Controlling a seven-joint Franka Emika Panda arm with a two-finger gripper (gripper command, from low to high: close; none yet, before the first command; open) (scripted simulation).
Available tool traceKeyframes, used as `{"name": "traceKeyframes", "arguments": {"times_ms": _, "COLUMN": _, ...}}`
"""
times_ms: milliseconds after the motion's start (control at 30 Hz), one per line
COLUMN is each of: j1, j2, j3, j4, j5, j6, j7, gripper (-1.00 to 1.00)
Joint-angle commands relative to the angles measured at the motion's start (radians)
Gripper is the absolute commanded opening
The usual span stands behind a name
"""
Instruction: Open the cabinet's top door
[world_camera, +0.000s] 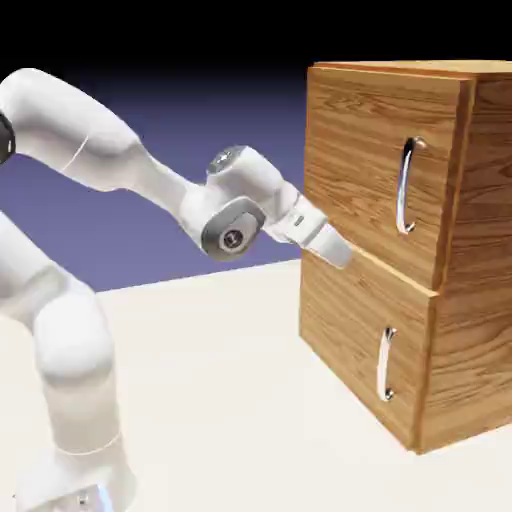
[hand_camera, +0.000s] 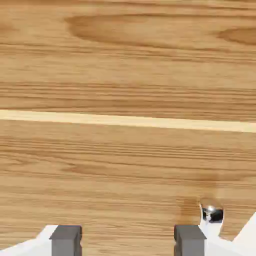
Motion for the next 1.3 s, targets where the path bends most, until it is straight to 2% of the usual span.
{"name": "traceKeyframes", "arguments": {"times_ms": 0, "j1": 0.013, "j2": -0.006, "j3": -0.015, "j4": 0.006, "j5": -0.044, "j6": -0.002, "j7": 0.033, "gripper": 0.00}}
{"name": "traceKeyframes", "arguments": {"times_ms": 1267, "j1": 0.507, "j2": -0.221, "j3": -0.578, "j4": 0.252, "j5": -1.696, "j6": -0.085, "j7": 1.294, "gripper": 0.00}}
